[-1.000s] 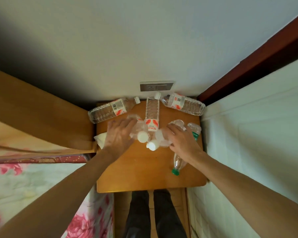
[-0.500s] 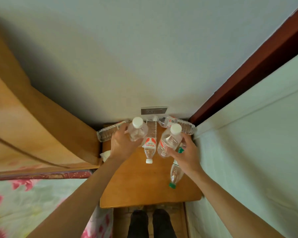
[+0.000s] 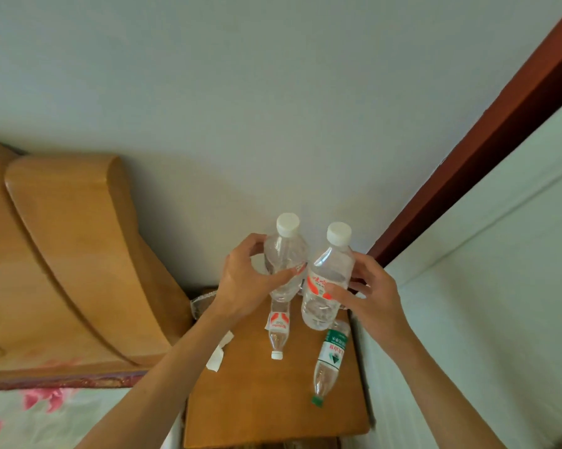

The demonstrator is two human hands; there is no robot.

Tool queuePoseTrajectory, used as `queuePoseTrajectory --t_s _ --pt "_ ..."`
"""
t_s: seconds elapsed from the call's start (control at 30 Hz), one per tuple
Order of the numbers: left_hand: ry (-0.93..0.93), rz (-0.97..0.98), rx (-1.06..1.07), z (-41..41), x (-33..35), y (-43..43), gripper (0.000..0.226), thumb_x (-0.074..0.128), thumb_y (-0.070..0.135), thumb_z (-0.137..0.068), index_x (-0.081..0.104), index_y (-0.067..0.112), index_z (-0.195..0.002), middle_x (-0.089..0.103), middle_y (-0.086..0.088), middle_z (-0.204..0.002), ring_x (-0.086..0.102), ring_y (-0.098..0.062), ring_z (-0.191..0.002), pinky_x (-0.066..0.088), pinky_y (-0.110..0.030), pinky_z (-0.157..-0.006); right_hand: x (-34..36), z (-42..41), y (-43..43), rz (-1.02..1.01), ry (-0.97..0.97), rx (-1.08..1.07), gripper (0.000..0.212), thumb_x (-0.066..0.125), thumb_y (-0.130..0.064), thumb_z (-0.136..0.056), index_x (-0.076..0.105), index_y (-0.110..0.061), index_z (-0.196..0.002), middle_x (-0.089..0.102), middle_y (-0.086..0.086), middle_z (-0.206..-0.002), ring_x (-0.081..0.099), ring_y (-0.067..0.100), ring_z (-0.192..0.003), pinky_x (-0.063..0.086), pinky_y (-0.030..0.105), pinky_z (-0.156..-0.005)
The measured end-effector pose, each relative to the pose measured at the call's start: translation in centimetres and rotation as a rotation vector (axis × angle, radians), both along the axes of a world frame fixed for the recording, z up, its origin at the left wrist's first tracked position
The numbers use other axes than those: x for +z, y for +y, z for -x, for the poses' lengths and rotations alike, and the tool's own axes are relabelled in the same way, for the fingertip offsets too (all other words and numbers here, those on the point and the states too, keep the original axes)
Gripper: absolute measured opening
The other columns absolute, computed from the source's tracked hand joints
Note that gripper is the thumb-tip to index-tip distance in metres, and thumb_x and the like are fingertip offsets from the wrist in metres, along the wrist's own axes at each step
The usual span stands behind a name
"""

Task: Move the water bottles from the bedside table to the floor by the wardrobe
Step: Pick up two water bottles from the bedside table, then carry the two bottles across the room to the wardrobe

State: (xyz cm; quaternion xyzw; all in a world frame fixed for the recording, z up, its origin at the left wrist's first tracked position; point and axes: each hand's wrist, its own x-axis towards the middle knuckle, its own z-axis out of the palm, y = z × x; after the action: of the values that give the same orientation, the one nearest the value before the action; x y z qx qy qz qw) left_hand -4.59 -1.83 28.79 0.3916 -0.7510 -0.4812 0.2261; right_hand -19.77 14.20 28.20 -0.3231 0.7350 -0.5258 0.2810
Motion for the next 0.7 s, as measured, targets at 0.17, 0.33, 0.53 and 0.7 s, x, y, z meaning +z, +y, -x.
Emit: queuePoseTrajectory --t_s 0.17,0.33,0.53,0.7 --pt "0.118 0.096 0.004 -0.8 5.5 -0.1 0.053 0.084 0.045 -0.067 0.052 0.04 -0.109 0.056 0.033 -0.1 0.057 0.011 -0.099 0.039 -0.001 -0.072 7.6 -0.5 -0.5 0.109 -0.006 -0.013 0.062 0.082 -0.036 -0.065 0.061 -0.026 -0.122 0.071 -0.012 -0.113 0.067 0.008 -0.109 0.059 0.03 -0.088" --pt "0.225 0.148 -0.004 -2.4 10.8 -0.5 0.056 0.083 0.047 -0.067 0.057 0.031 -0.113 0.062 0.023 -0.107 0.061 -0.001 -0.1 0.05 -0.02 -0.089 14.1 -1.4 -1.5 0.268 0.026 -0.006 0.056 0.08 -0.036 -0.062 0.063 -0.02 -0.114 0.073 -0.008 -0.107 0.069 0.011 -0.105 0.06 0.031 -0.086" --pt "0.335 0.202 -0.035 -5.0 17.3 -1.1 0.051 0.083 0.042 -0.067 0.062 0.02 -0.109 0.07 0.011 -0.101 0.068 -0.007 -0.092 0.057 -0.025 -0.084 18.4 -3.3 -3.1 0.356 0.2 0.051 0.055 0.08 -0.041 -0.067 0.063 -0.022 -0.115 0.071 -0.014 -0.107 0.068 0.013 -0.105 0.061 0.033 -0.082" --pt "0.363 0.244 -0.065 -7.2 21.1 -1.4 0.042 0.083 0.017 -0.074 0.064 0.012 -0.111 0.072 0.005 -0.102 0.07 -0.011 -0.093 0.057 -0.028 -0.087 20.6 -5.0 -3.8 0.475 0.202 0.059 0.057 0.078 -0.044 -0.068 0.063 -0.018 -0.117 0.071 -0.014 -0.107 0.068 0.015 -0.104 0.061 0.039 -0.085"
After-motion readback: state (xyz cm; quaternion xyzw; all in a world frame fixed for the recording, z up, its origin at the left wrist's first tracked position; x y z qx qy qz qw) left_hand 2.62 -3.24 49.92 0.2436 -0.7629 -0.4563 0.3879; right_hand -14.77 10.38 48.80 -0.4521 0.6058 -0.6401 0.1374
